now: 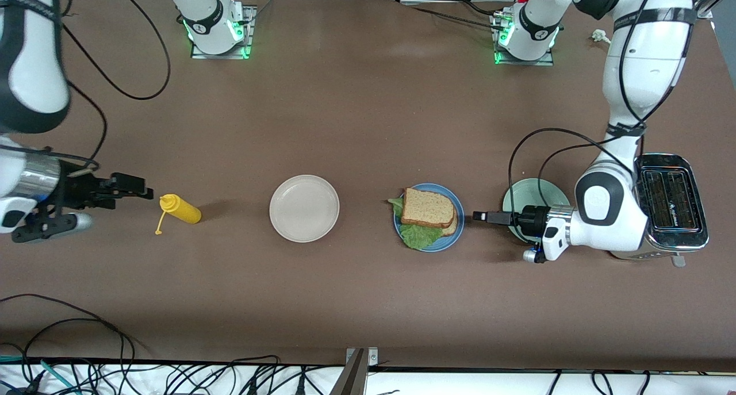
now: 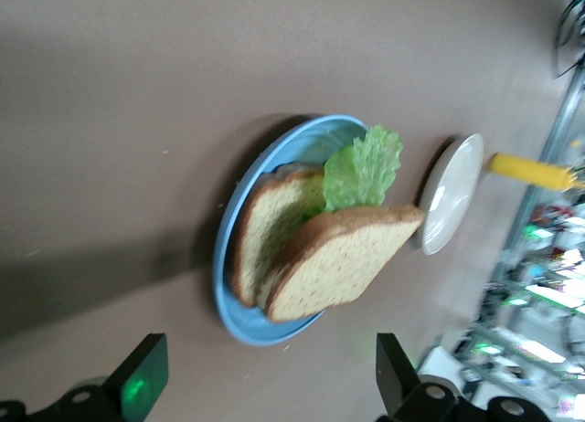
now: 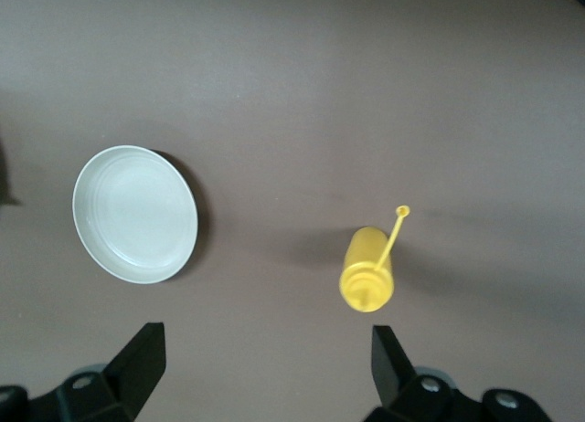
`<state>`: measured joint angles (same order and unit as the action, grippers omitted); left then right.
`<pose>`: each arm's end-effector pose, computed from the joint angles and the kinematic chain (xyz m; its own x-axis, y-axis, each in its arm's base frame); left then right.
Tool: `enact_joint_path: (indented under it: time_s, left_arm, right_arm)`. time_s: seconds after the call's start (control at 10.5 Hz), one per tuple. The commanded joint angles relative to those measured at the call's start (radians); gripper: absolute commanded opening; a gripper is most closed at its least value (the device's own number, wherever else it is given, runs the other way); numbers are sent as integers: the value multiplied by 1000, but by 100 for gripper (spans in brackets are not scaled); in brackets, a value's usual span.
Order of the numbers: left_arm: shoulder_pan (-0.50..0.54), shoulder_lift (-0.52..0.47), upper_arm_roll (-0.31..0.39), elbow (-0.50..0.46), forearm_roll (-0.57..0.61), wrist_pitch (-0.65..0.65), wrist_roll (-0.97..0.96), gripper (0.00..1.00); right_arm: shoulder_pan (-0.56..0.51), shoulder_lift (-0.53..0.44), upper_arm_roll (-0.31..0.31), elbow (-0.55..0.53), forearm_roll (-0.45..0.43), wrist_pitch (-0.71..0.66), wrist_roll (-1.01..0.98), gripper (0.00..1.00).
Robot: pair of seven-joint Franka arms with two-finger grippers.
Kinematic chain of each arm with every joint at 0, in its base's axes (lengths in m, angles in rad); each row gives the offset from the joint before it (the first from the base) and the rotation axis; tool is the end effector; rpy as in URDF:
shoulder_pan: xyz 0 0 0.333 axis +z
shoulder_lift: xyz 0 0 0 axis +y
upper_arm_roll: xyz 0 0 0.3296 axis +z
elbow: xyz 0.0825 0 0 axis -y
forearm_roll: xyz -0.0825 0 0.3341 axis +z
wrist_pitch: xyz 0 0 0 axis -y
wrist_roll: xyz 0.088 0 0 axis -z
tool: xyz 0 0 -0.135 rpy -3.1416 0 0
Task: Make sandwich in blue plate with both arms
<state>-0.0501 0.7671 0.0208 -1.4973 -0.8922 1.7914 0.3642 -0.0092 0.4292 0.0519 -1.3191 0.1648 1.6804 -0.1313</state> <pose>0.6380 -0.1086 0.2336 0.9577 -0.0942 -0.2718 0.1432 -0.6633 0.7345 0.6333 0.0413 0.4823 0.9877 0.1500 -0.0446 0.1390 -0.9719 -0.1902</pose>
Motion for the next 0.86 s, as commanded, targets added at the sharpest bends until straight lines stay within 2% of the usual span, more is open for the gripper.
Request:
enact_joint_path:
  time_s: [0.0, 0.19, 0.29, 0.57, 0.76]
  left_arm:
    - [-2, -185, 8, -86, 241, -4, 9, 100]
    - [-1, -288, 8, -121, 396, -32, 7, 100]
    - [-1, -325, 8, -123, 462, -53, 6, 100]
    - [-2, -486, 8, -176, 665, -101, 6, 100]
    - [-4, -595, 8, -196, 763, -157, -5, 100]
  right_arm:
    - [-9, -20, 149, -6, -146, 31, 343, 100]
    - [-12, -17, 203, -11, -230, 45, 481, 100]
    - [-15, -17, 203, -11, -251, 45, 487, 100]
    - [-101, -50, 204, -31, -315, 6, 411, 100]
    - [-165, -110, 246, -83, -321, -28, 343, 100]
